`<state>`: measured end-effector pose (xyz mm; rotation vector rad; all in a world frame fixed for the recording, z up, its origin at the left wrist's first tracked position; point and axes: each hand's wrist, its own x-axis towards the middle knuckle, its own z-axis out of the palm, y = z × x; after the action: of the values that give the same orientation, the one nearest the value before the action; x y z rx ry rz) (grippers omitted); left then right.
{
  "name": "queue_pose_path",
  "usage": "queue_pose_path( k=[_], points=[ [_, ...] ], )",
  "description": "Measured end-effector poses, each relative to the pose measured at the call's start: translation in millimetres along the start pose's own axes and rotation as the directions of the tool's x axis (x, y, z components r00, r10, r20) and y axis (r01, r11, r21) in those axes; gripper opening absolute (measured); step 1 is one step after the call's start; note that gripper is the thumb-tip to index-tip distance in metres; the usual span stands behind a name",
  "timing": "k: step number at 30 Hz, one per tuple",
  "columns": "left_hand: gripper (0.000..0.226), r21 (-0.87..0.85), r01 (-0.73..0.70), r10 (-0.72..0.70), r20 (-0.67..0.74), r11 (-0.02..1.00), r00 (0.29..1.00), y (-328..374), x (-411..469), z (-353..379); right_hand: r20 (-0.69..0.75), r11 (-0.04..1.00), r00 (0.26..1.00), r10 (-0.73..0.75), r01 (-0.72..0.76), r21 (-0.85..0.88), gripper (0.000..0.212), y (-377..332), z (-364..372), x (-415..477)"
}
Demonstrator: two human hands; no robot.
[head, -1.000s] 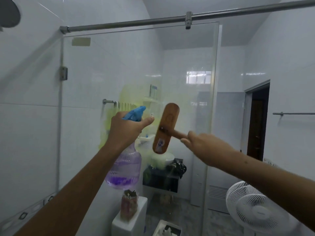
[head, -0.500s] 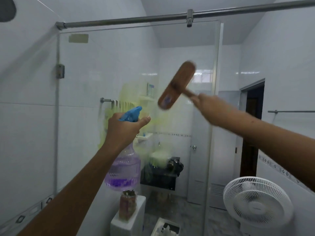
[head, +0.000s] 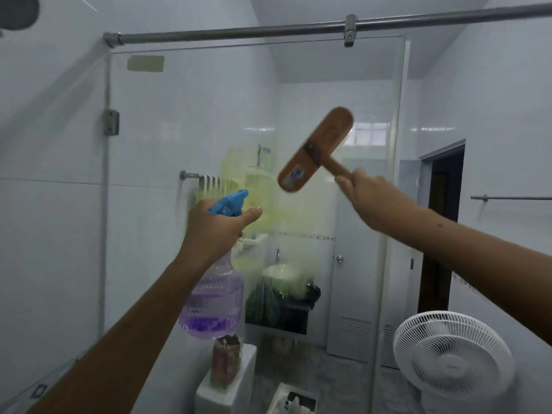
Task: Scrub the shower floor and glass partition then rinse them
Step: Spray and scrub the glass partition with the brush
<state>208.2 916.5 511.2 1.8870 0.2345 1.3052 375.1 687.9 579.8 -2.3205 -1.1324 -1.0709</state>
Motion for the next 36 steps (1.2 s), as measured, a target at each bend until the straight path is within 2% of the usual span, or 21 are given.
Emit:
queue_pose_path(
  k=[3, 5, 7, 9, 10, 11, 14, 16, 22, 24, 26, 27, 29, 31, 32, 34, 36],
  points=[
    [0.043, -0.008, -0.006, 0.006, 0.009, 1.0, 1.0, -3, 4, -7, 0.248, 0.961, 0.958, -0.142, 0.194, -0.196, 0.056, -21, 27, -37],
    [0.041, -0.005, -0.02, 0.021, 0.011, 1.0, 1.0, -6, 8, -11, 0.334, 0.915, 0.921, -0.203, 0.3, -0.27, 0.06, -29, 34, -45],
    [0.039, -0.004, -0.024, 0.024, 0.014, 1.0, 1.0, -10, 11, -14, 0.251, 0.94, 0.956, -0.154, 0.219, -0.259, 0.053, -28, 25, -17],
    [0.039, -0.013, -0.018, 0.019, 0.027, 1.0, 0.999, -14, 14, -18, 0.108, 0.987, 0.992, -0.057, 0.072, -0.143, 0.048, -28, 9, 8],
    [0.039, -0.018, -0.015, 0.016, 0.028, 1.0, 0.999, -15, 15, -19, 0.066, 0.995, 0.997, -0.038, 0.044, -0.088, 0.047, -29, 4, 14],
    [0.04, -0.025, -0.009, 0.009, 0.025, 1.0, 1.0, -16, 16, -21, 0.076, 0.996, 0.996, -0.037, 0.043, -0.078, 0.045, -30, 5, 14],
    [0.039, -0.031, -0.002, 0.003, 0.028, 1.0, 1.0, -16, 20, -24, 0.266, 0.965, 0.963, -0.04, 0.106, -0.239, 0.041, -42, 24, -13],
    [0.038, -0.041, -0.008, 0.01, 0.033, 0.999, 0.999, -14, 22, -27, 0.341, 0.949, 0.939, -0.05, 0.151, -0.276, 0.042, -46, 29, -23],
    [0.035, -0.036, -0.026, 0.028, 0.057, 0.999, 0.998, -11, 28, -32, 0.154, 0.985, 0.988, 0.019, 0.008, -0.172, 0.038, -30, 9, 8],
    [0.034, -0.037, -0.023, 0.025, 0.05, 0.999, 0.998, -11, 30, -33, 0.207, 0.979, 0.978, 0.021, 0.022, -0.202, 0.04, -35, 17, -4],
    [0.034, -0.036, -0.025, 0.027, 0.053, 0.999, 0.998, -12, 30, -33, 0.304, 0.954, 0.952, -0.024, 0.113, -0.277, 0.041, -43, 23, -15],
    [0.033, -0.031, -0.027, 0.029, 0.059, 0.999, 0.998, -13, 32, -33, 0.302, 0.95, 0.952, -0.045, 0.135, -0.282, 0.044, -46, 20, -12],
    [0.034, -0.026, -0.012, 0.013, 0.056, 1.0, 0.998, -15, 32, -32, 0.204, 0.968, 0.979, -0.026, 0.076, -0.237, 0.052, -47, 4, 10],
    [0.037, -0.03, 0.001, 0.0, 0.041, 1.0, 0.999, -17, 31, -33, 0.058, 0.996, 0.998, 0.04, -0.035, -0.08, 0.057, -44, -13, 31],
    [0.04, -0.03, 0.011, -0.01, 0.033, 0.999, 0.999, -19, 30, -34, 0.039, 0.998, 0.998, 0.05, -0.049, -0.032, 0.057, -46, -14, 33],
    [0.045, -0.008, 0.019, -0.019, 0.033, 1.0, 0.999, -22, 27, -36, 0.124, 0.994, 0.992, 0.022, -0.009, -0.109, 0.055, -53, 0, 19],
    [0.047, 0.008, 0.018, -0.018, 0.034, 1.0, 0.999, -26, 25, -37, 0.277, 0.949, 0.96, -0.051, 0.133, -0.286, 0.053, -62, 22, -10]
  ],
)
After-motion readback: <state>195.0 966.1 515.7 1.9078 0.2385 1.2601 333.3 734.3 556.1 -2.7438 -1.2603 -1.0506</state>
